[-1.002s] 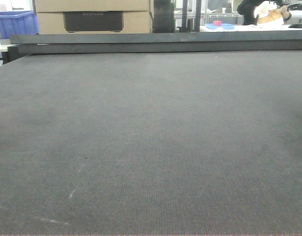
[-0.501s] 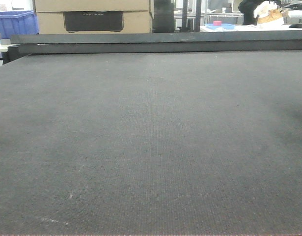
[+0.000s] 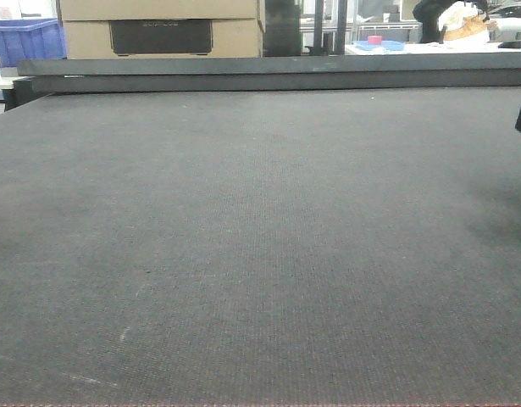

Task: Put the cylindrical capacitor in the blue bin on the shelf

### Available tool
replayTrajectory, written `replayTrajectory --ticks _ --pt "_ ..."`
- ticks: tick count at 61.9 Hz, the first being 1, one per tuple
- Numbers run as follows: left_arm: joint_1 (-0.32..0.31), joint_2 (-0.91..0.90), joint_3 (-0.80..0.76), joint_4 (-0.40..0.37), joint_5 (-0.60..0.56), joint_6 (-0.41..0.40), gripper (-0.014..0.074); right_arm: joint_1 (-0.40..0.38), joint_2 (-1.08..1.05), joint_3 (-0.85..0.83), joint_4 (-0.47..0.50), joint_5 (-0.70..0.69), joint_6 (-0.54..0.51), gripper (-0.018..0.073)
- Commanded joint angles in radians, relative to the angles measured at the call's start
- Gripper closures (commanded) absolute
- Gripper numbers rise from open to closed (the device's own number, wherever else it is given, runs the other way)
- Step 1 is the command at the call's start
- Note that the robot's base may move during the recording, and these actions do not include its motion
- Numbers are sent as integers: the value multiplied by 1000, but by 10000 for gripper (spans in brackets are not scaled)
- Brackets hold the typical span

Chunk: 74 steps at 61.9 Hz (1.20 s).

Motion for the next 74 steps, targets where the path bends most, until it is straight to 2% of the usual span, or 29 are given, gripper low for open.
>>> replayTrajectory --ticks 1,45,67,74 --pt "-2 0 -8 -8 -12 -7 708 2 17 -7 -7 -17 3 148" --pt "-2 0 -8 -14 -11 -7 708 2 38 -7 -7 38 4 148" --pt "-2 0 -8 -14 -11 -7 708 2 38 -7 -7 11 4 148" --pt "-2 0 -8 -14 -11 -7 708 2 38 -7 -7 8 4 207"
